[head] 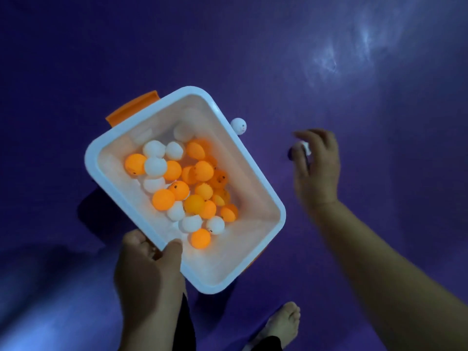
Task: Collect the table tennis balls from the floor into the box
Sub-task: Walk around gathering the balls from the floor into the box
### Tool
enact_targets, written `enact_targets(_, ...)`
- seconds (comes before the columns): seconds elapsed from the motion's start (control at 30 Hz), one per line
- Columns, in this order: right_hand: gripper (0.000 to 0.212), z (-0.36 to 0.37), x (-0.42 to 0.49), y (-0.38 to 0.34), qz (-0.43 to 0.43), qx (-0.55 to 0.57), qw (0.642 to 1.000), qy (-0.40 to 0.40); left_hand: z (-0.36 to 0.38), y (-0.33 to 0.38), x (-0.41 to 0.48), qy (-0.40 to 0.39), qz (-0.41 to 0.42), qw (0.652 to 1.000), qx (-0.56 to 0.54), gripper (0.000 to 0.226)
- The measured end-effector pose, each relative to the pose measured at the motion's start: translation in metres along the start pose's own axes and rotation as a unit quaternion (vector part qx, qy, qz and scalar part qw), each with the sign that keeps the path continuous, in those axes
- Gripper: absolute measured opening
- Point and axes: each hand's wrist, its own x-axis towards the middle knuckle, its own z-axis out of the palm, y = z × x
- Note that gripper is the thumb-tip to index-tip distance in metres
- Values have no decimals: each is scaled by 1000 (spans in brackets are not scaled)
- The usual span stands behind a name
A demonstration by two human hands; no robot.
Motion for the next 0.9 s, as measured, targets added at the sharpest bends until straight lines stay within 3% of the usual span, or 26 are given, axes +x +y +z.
enact_targets(0.13, 39, 24, 29, 47, 86, -189, 970, -127, -10, -5, 8, 28, -26, 999, -24, 20)
enact_targets(0.23, 46, 38, 31, 57, 123, -236, 938, -224, -17, -4, 11, 39, -46, 997, -43, 20)
enact_targets(0.4, 23, 51, 31, 36, 155, -220, 945, -184, -26, -3, 19, 63, -72, 993, -66, 29)
enact_targets(0.5, 17, 62, 42, 6, 95, -215, 959, -159, -31, -10, 23, 84, -80, 992, -57, 31)
enact_targets(0.6, 31, 80, 51, -22, 37, -190, 969, -151, -36, -15, 25, 101, -91, 989, -57, 30)
enact_targets(0.67, 46, 91, 53, -31, 3, -204, 961, -186, -42, -18, 28, 103, -90, 989, -58, 28)
enact_targets(0.77, 44, 99, 51, -29, -15, -247, 935, -252, -49, -19, 31, 116, -83, 988, -63, 29)
enact_targets(0.83, 34, 98, 48, -30, 18, -223, 947, -230, -51, -19, 31, 127, -92, 985, -79, 27)
enact_targets(0.9, 31, 90, 42, -41, 52, -151, 975, -155, -53, -17, 31, 129, -101, 980, -112, 24)
